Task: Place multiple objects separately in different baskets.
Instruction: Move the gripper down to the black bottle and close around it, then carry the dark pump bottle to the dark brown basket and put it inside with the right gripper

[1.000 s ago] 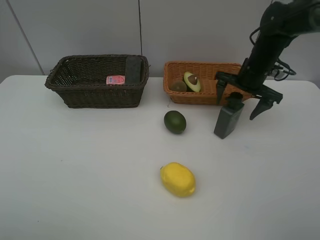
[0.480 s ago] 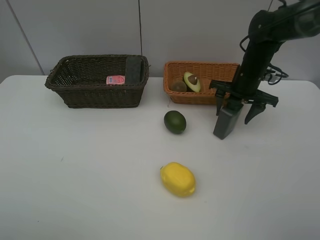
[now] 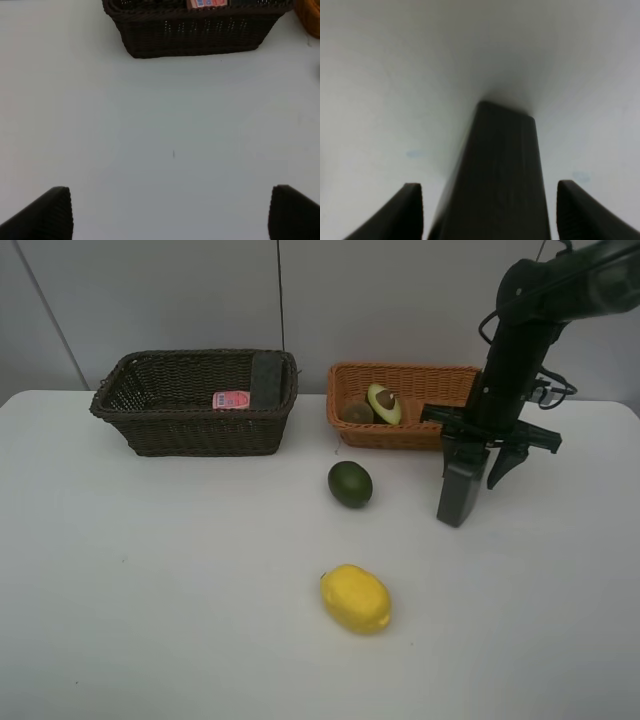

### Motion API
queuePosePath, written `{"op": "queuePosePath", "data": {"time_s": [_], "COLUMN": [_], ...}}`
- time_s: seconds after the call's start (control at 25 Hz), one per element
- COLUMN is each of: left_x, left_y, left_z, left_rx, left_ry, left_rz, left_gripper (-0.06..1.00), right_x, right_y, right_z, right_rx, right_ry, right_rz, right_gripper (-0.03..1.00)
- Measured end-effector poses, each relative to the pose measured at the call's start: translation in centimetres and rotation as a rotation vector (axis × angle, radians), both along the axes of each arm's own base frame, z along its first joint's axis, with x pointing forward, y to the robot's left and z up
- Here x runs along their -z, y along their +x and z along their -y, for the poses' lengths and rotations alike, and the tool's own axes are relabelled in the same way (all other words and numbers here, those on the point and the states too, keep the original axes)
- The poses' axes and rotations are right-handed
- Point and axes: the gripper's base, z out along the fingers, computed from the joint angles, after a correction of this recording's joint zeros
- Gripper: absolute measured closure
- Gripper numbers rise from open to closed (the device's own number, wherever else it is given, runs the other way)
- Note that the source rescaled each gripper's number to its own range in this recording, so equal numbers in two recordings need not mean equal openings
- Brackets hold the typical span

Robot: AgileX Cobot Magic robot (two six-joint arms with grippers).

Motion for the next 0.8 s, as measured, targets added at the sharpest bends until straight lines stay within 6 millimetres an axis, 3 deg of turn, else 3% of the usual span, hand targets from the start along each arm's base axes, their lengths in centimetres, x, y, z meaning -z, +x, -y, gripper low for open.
{"op": "queuePosePath", "data": {"time_s": [0.16, 0.28, 0.56, 0.8], "left_x": [0.0, 0.0, 0.0, 0.0], "left_y": [0.0, 0.0, 0.0, 0.0], "left_z": [0.0, 0.0, 0.0, 0.0], "left_rx": [0.0, 0.0, 0.0, 0.0], "left_ry": [0.0, 0.0, 0.0, 0.0], "left_rz": [0.0, 0.0, 0.0, 0.0], "left_gripper": [-0.06, -0.06, -0.06, -0.06], "right_x": [-0.6, -2.2, -8.0, -14.5], "right_y": [0.0, 0.3, 1.1, 2.4], "right_z": [0.0, 0.0, -0.5, -1.6], "right_rx": [-0.01, -0.019, -0.069, -0.115], "right_ry": [0.006, 0.024, 0.089, 0.208], "right_rz": [0.041, 0.117, 0.292, 0.466], "right_gripper": [0.62, 0.62, 0.62, 0.62]}}
